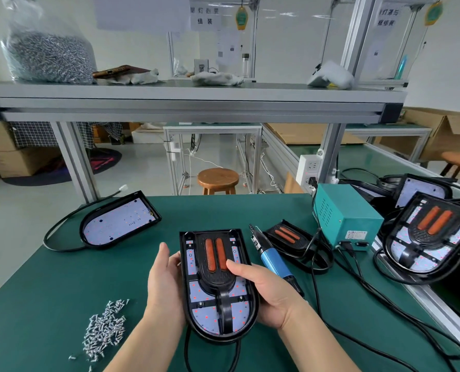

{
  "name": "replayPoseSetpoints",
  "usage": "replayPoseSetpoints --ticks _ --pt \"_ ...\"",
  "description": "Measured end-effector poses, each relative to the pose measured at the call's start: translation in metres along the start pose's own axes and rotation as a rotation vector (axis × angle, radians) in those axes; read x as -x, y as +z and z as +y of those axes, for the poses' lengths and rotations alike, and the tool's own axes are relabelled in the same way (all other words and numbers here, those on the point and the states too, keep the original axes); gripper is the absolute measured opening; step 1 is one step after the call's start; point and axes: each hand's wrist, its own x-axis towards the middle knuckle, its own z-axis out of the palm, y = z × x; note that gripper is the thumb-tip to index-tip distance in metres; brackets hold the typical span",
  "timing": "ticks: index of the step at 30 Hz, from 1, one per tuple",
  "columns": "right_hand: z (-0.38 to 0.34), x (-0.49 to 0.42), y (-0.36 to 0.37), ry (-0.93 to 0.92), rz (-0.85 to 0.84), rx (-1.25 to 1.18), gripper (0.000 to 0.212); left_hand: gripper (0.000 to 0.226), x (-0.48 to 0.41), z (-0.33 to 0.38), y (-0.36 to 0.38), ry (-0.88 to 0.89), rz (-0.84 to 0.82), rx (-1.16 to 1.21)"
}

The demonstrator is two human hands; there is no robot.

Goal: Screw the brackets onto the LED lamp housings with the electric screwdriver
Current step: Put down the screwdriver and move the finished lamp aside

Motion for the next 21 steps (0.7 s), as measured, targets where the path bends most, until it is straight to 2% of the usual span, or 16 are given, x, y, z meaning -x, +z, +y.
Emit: replayPoseSetpoints --ticks 7,11,13,15,17,21 --pt "-0.002 0.002 0.000 -0.033 -0.003 -0.004 0.025 0.083 0.007 -0.001 0.009 -0.054 -0.279 0.002" --pt "-0.002 0.002 0.002 -0.062 0.021 0.014 0.021 0.084 0.006 -0.002 0.004 -0.076 -0.323 -0.034" --pt "-0.002 0.001 0.001 -0.090 0.049 0.005 0.025 0.079 0.005 -0.005 0.001 -0.046 -0.292 -0.077" --pt "-0.001 -0.001 -0.002 -0.128 0.078 -0.023 0.033 0.070 0.001 -0.012 -0.004 0.039 -0.186 -0.216" --pt "-0.002 -0.003 -0.005 -0.173 0.108 -0.064 0.032 0.054 0.002 -0.021 -0.010 0.187 -0.105 -0.404" --pt "-0.010 -0.003 -0.015 -0.258 0.234 -0.133 0.032 0.020 0.002 -0.034 -0.024 0.471 -0.143 -0.793"
